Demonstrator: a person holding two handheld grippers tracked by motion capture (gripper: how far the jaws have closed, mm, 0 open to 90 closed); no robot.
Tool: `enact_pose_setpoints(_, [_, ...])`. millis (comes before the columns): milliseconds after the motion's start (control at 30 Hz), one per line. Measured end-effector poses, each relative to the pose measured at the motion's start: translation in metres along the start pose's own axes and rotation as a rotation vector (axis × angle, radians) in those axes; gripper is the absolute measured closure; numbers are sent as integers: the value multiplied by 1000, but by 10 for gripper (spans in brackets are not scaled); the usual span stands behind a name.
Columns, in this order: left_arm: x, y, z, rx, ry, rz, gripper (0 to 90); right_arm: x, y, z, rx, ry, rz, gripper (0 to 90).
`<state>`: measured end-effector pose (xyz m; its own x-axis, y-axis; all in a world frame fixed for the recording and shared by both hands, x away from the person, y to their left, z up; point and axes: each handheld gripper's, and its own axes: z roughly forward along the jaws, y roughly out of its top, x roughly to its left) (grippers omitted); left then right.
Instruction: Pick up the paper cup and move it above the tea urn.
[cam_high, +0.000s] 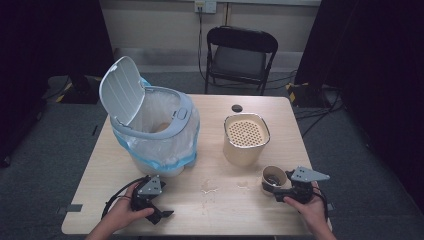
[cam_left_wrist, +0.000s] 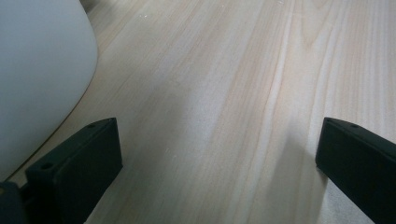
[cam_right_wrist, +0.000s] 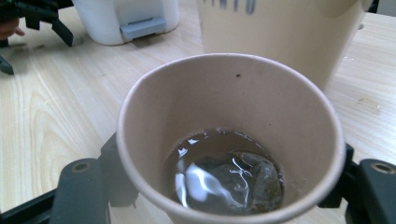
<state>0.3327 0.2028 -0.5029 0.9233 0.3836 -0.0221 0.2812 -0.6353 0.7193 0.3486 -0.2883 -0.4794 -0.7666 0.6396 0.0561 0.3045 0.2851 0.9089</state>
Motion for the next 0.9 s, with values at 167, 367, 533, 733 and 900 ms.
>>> enact_pose_setpoints(167, [0,0,0,-3,-1,0,0,-6,9,-5,5,-31,-10,284])
enact_pose_setpoints(367, [0,0,0,-3,-1,-1,0,-19,18,-7,18,-67,-3,288])
enact_pose_setpoints(533, [0,0,0,-2,-1,0,0,-30,25,-4,27,-77,-8,291])
enact_pose_setpoints(733, [0,0,0,5,3,1,0,-42,38,-2,33,-95,-15,293])
enact_pose_setpoints(900, [0,0,-1,11,5,3,0,-52,46,1,47,-108,-18,292])
